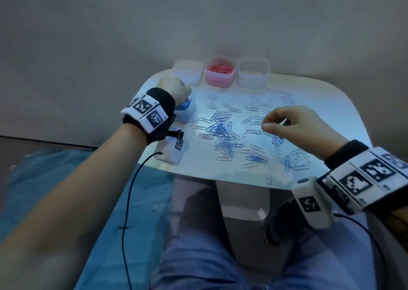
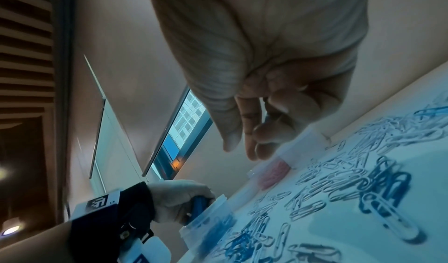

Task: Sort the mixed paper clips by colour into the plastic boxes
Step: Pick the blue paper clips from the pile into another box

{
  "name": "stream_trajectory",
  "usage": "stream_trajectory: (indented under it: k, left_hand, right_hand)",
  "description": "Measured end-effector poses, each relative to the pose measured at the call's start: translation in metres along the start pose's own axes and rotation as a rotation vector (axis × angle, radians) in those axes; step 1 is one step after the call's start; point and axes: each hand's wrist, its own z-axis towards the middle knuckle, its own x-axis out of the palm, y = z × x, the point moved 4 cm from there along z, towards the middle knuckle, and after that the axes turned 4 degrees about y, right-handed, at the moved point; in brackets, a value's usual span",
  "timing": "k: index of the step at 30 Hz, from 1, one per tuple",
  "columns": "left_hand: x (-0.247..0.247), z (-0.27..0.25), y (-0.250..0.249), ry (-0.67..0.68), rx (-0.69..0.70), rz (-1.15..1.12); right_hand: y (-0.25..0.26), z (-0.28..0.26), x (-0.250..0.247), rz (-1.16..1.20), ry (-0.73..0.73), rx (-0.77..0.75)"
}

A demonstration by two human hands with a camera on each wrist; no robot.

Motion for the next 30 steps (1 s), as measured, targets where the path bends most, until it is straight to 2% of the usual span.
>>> stream_trajectory:
  k: [4, 6, 8, 9, 11, 13, 15, 18, 24, 30]
  left_hand:
    - [-0.001, -0.006, 0.004, -0.019, 0.040, 0.019]
    - [-0.003, -0.011, 0.004, -0.107, 0.091, 0.010]
    - [-0.001, -0.024, -0.002, -0.227, 0.228, -0.019]
    - [0.002, -0.031, -0.006, -0.234, 0.307, -0.032]
    - [0.019, -0.041, -0.015, -0.101, 0.388, -0.005]
    - [0.040, -0.043, -0.020, 0.061, 0.399, 0.117]
    - [0.054, -0.040, -0.021, 0.130, 0.384, 0.219]
    - [0.055, -0.036, -0.019, 0.124, 0.342, 0.223]
    - [0.048, -0.036, -0.015, 0.133, 0.296, 0.085]
    - [0.047, -0.037, -0.012, 0.137, 0.265, 0.017]
  right_hand:
    - [0.030, 0.036, 0.030, -0.334, 0.108, -0.134]
    - [0.042, 0.055, 0.049, -0.460, 0.191, -0.182]
    - [0.043, 0.068, 0.059, -0.541, 0.242, -0.166]
    - [0.041, 0.073, 0.061, -0.562, 0.250, -0.151]
    - [0.037, 0.077, 0.061, -0.562, 0.248, -0.122]
    - [0.034, 0.078, 0.060, -0.548, 0.238, -0.108]
    - [0.034, 0.077, 0.060, -0.546, 0.234, -0.109]
    - [0.035, 0.078, 0.059, -0.528, 0.227, -0.100]
    - [0.042, 0.082, 0.067, -0.566, 0.278, -0.080]
    - [0.048, 0.080, 0.073, -0.710, 0.343, -0.076]
